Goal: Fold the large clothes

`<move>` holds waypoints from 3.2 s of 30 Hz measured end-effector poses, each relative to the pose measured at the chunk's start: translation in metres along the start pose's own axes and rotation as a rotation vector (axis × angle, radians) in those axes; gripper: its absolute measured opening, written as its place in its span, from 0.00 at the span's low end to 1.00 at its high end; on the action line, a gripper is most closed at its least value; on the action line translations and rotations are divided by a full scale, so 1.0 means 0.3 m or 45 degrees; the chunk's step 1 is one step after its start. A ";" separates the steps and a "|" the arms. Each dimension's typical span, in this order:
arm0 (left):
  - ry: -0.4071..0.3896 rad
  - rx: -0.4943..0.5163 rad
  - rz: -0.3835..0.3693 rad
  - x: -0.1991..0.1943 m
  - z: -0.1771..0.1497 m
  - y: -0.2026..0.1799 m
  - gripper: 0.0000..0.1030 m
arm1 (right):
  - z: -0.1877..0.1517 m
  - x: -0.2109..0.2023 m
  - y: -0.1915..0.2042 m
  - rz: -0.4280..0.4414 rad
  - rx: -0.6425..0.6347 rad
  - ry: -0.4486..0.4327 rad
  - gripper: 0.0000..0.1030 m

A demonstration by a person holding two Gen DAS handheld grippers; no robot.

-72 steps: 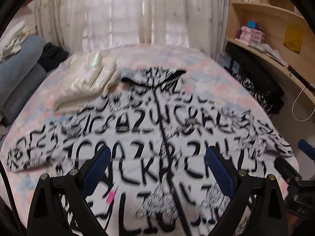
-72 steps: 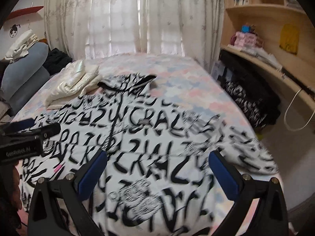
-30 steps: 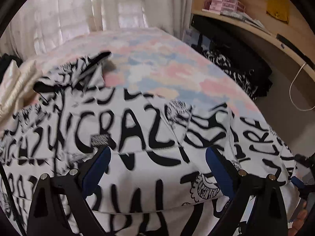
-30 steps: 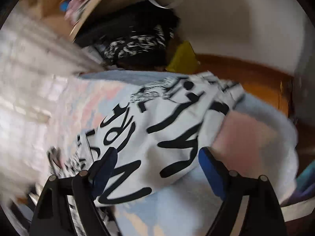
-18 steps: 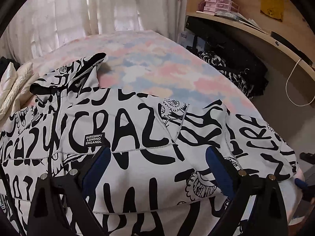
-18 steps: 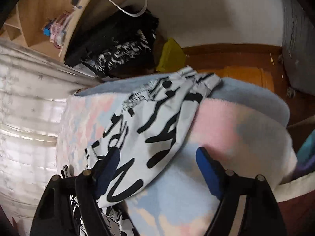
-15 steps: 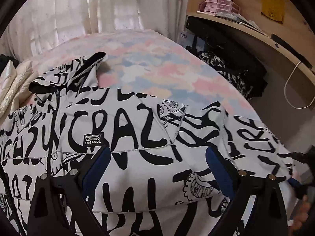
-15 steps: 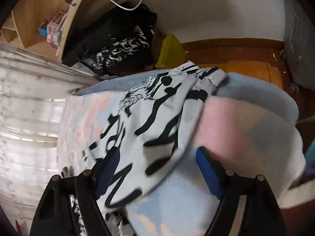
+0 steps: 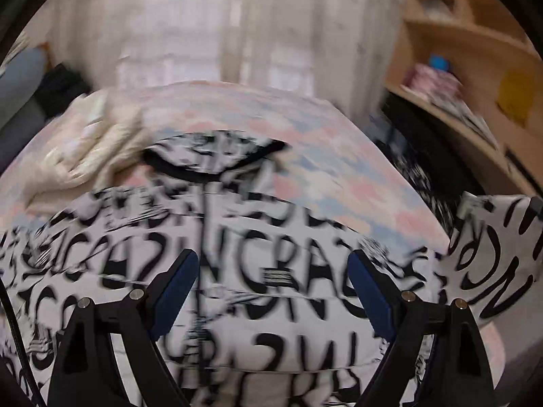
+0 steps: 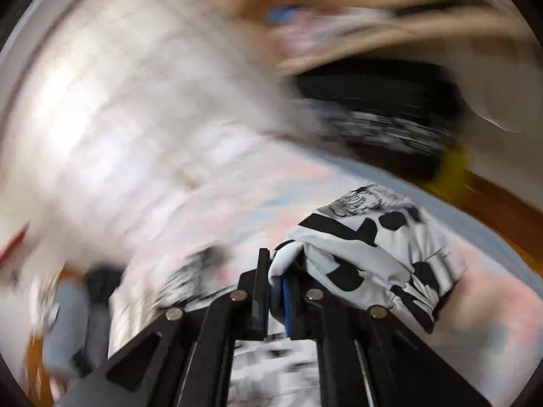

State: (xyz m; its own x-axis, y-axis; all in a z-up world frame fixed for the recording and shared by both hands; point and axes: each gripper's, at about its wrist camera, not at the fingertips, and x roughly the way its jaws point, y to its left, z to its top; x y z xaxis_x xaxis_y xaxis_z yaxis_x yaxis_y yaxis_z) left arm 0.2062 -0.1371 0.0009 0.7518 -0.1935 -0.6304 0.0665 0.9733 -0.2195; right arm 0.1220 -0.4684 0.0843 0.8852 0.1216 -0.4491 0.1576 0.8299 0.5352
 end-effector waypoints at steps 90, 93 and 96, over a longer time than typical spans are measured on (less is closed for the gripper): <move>0.499 -0.128 -0.236 0.435 -0.068 0.550 0.10 | -0.293 0.756 -0.291 -0.124 0.091 0.742 0.74; 0.346 -0.064 -0.207 0.339 -0.018 0.521 0.09 | -0.293 0.795 -0.236 -0.154 -0.031 0.734 0.39; 0.235 -0.021 -0.163 0.266 0.003 0.506 0.09 | -0.254 0.800 -0.154 -0.222 -0.227 0.677 0.05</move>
State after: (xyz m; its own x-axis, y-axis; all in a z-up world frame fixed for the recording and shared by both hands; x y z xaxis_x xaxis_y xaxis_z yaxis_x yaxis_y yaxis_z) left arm 0.2770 -0.0046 -0.0821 0.6052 -0.3361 -0.7217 0.1419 0.9375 -0.3176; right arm 0.2939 -0.4360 -0.1027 0.5047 0.1930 -0.8415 0.1642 0.9355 0.3130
